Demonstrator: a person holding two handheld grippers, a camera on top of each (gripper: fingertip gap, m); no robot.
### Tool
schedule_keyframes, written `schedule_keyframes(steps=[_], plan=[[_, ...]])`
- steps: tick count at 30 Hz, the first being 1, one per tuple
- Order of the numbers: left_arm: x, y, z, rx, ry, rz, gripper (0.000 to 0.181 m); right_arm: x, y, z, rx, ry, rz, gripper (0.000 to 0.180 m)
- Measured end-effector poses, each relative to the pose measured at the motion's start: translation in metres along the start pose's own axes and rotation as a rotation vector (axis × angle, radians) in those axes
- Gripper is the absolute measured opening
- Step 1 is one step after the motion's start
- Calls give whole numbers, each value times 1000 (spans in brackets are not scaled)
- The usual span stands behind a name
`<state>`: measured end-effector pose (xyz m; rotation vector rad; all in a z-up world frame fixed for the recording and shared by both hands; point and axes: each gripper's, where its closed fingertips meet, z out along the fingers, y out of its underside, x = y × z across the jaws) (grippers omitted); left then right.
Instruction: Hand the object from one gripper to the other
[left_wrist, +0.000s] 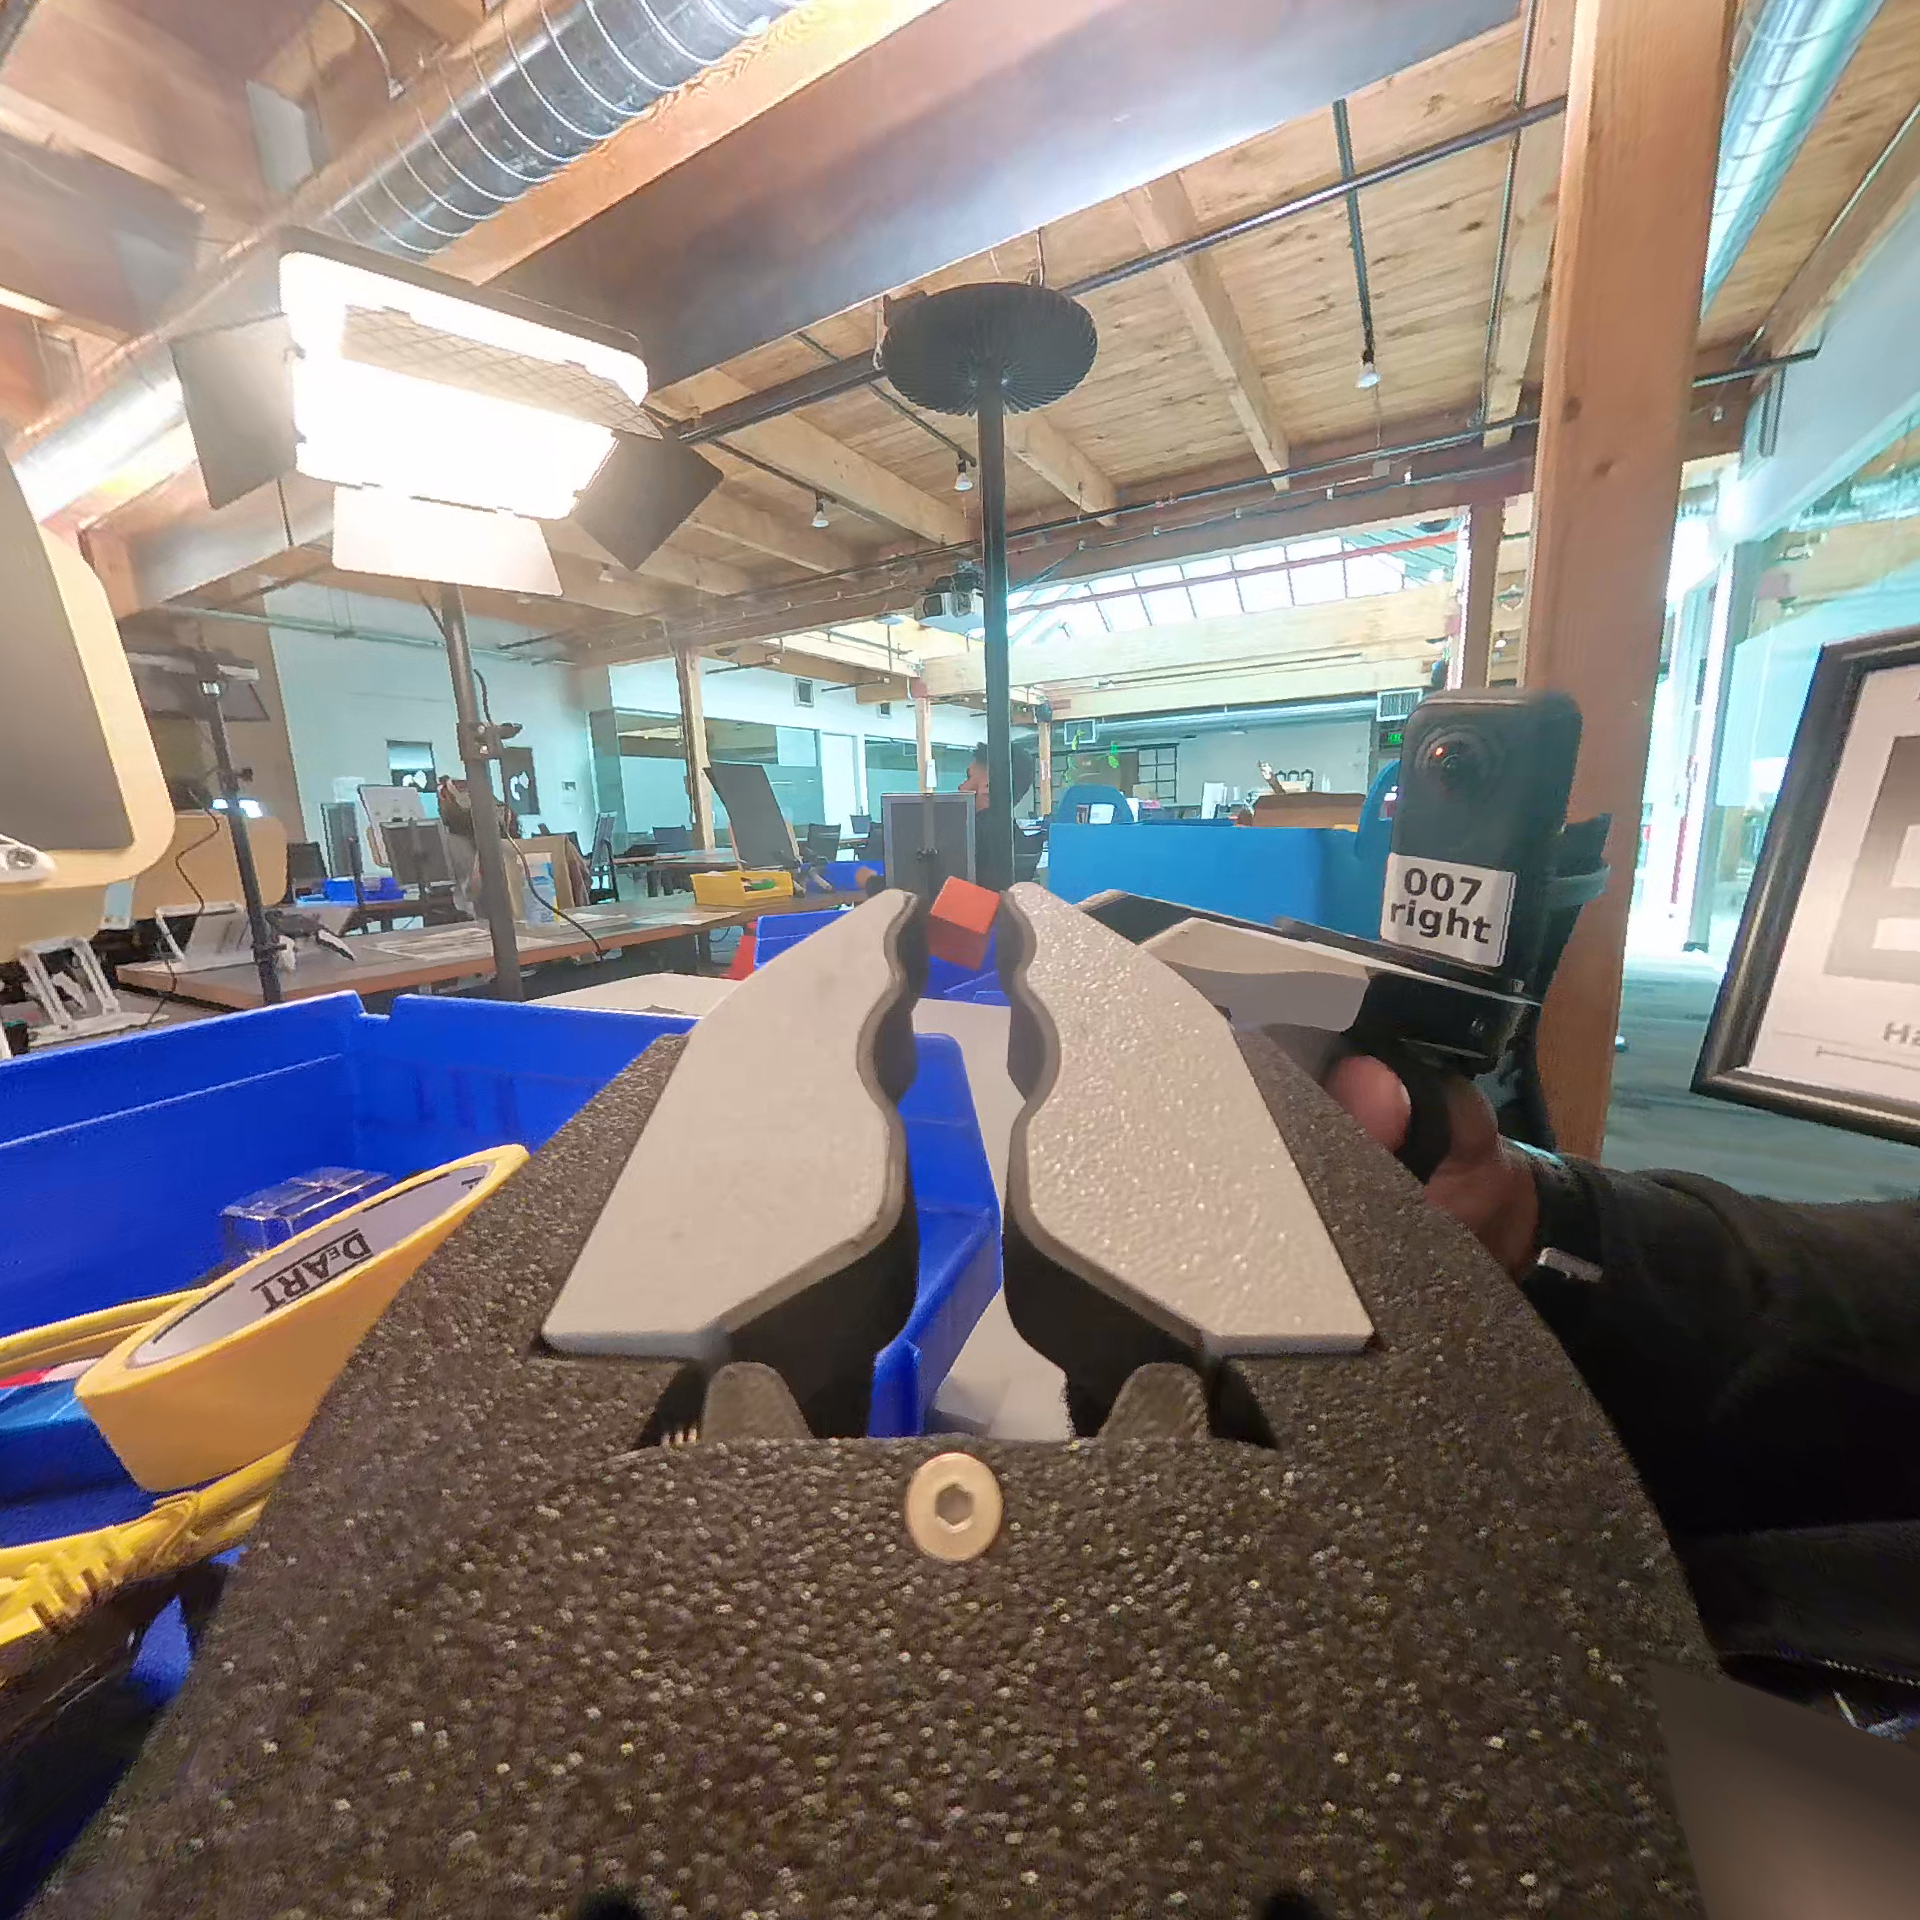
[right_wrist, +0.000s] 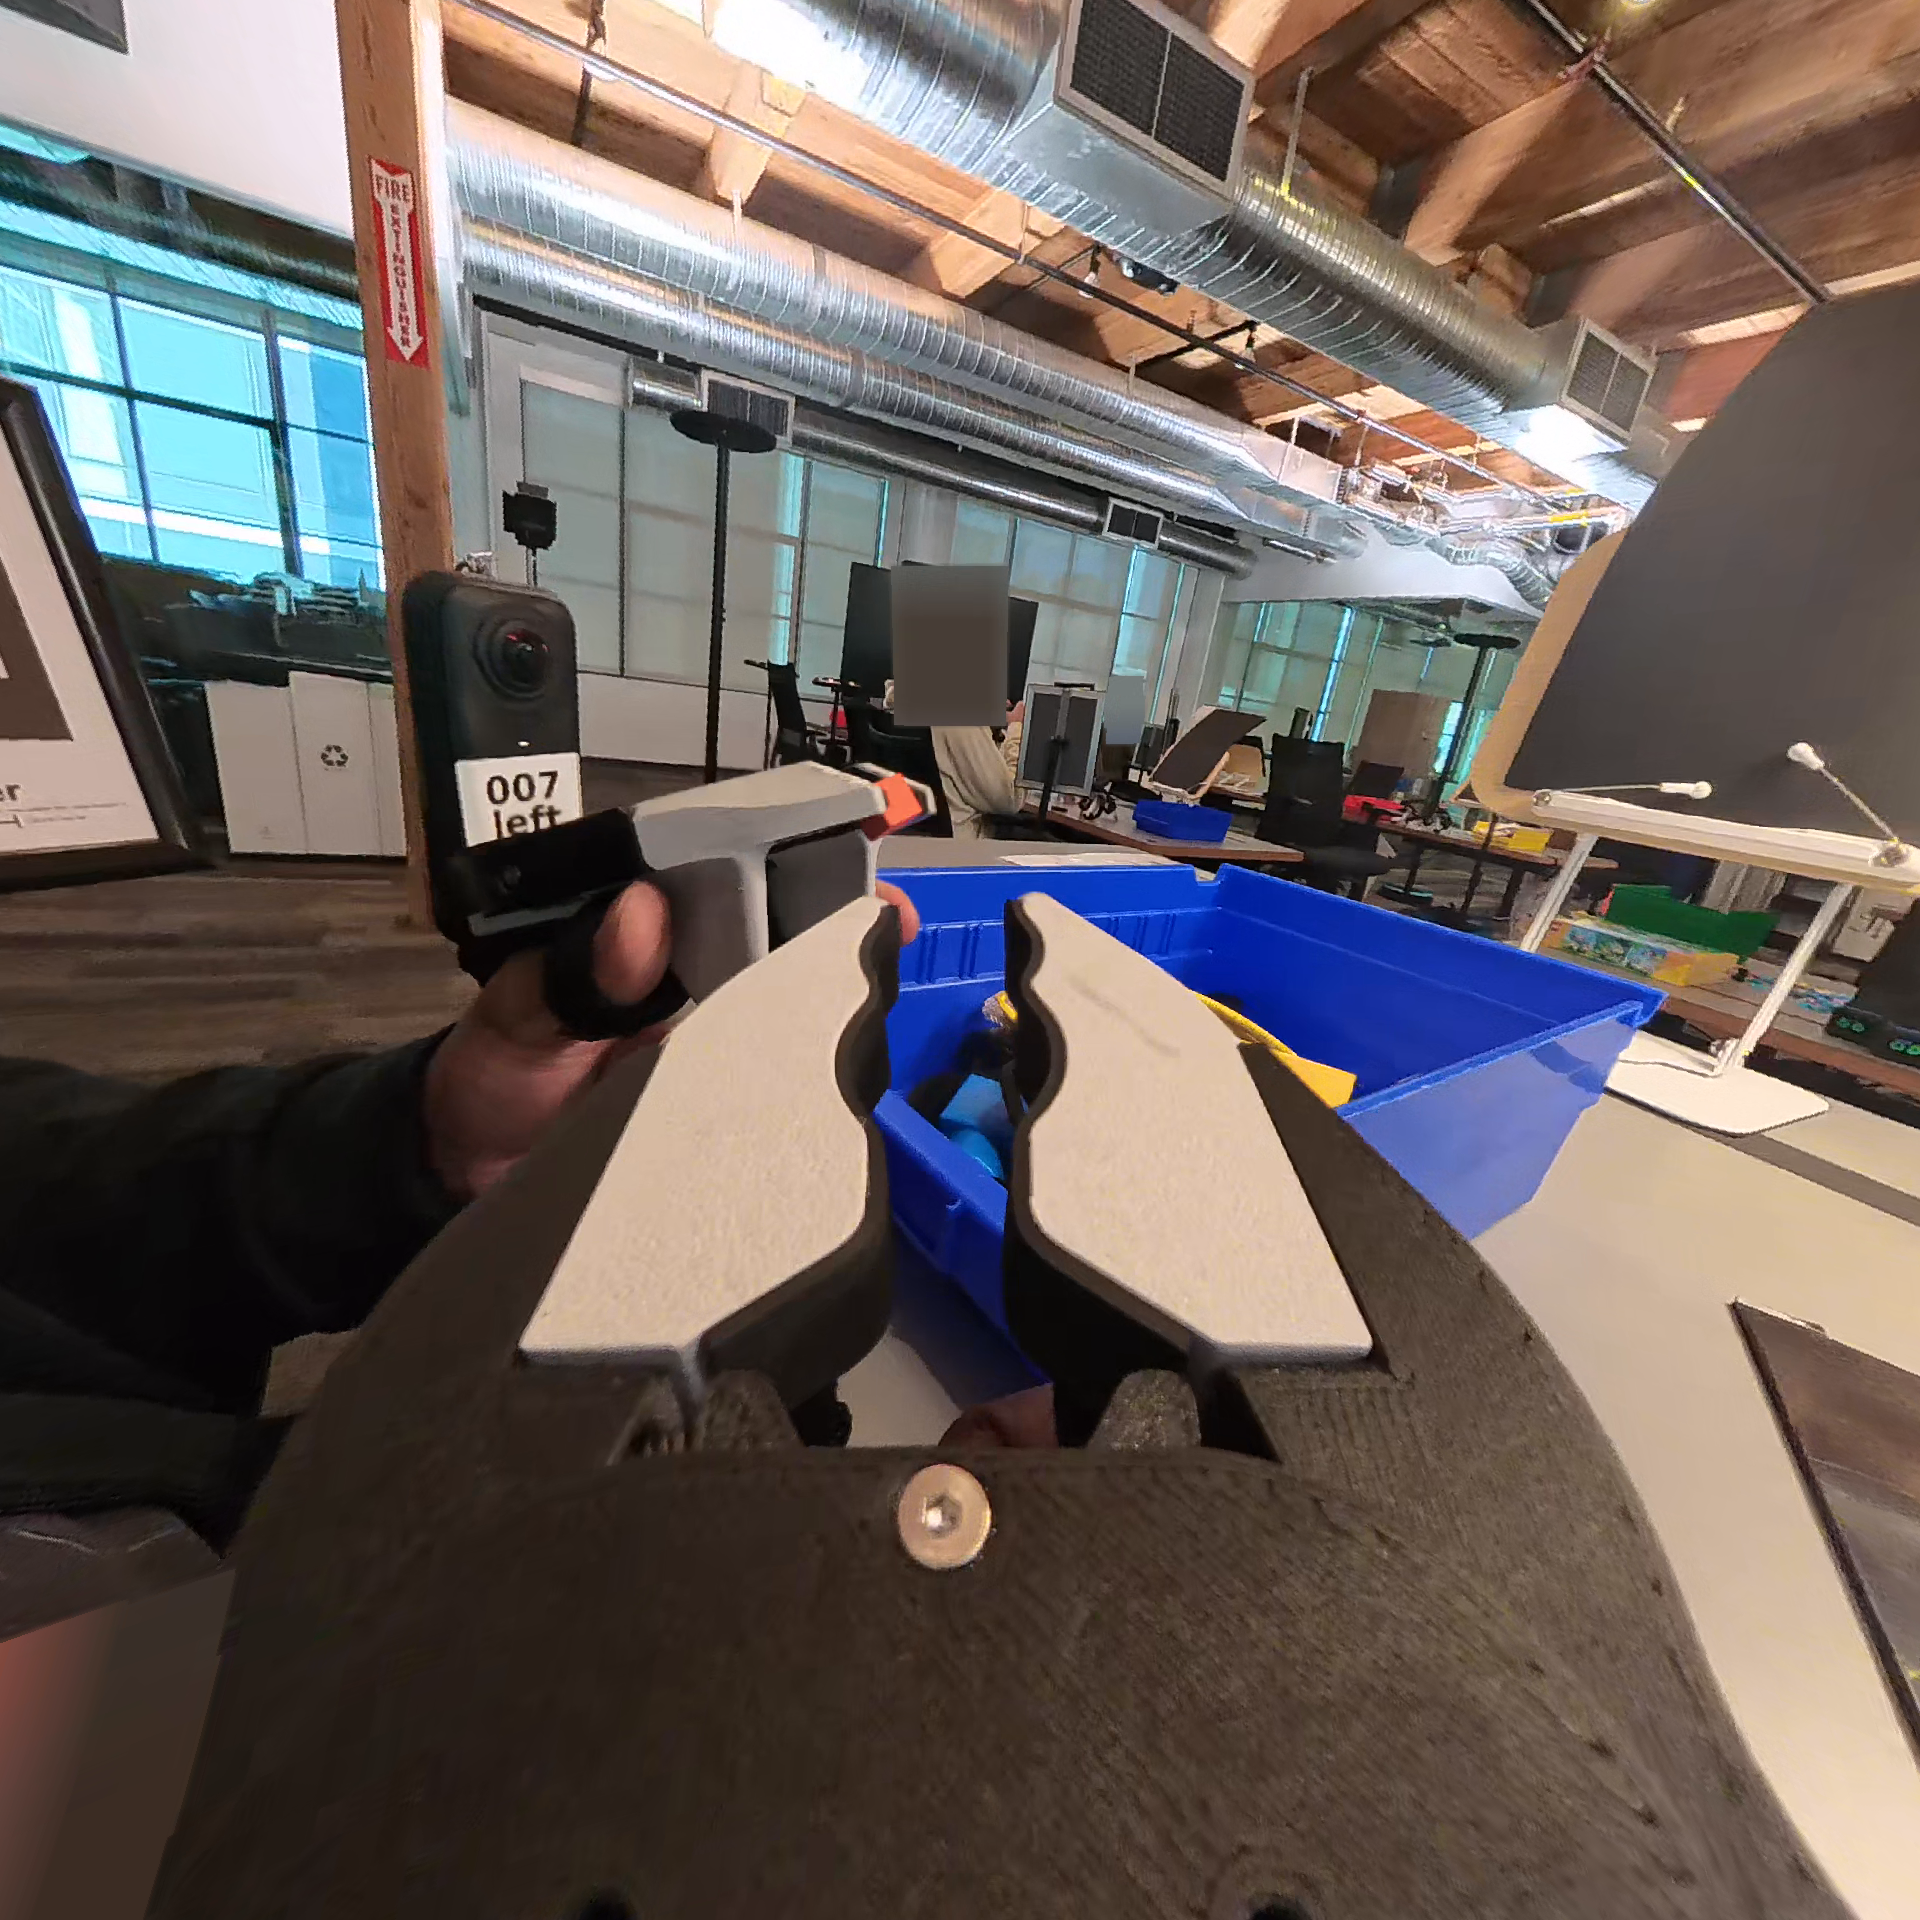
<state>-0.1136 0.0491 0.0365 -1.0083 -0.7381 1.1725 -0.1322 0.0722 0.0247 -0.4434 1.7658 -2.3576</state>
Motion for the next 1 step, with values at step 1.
schedule_keyframes(steps=[1], plan=[[-2,0,0,4,-3,-12,13,2,-1,-1,6,2,19,18]])
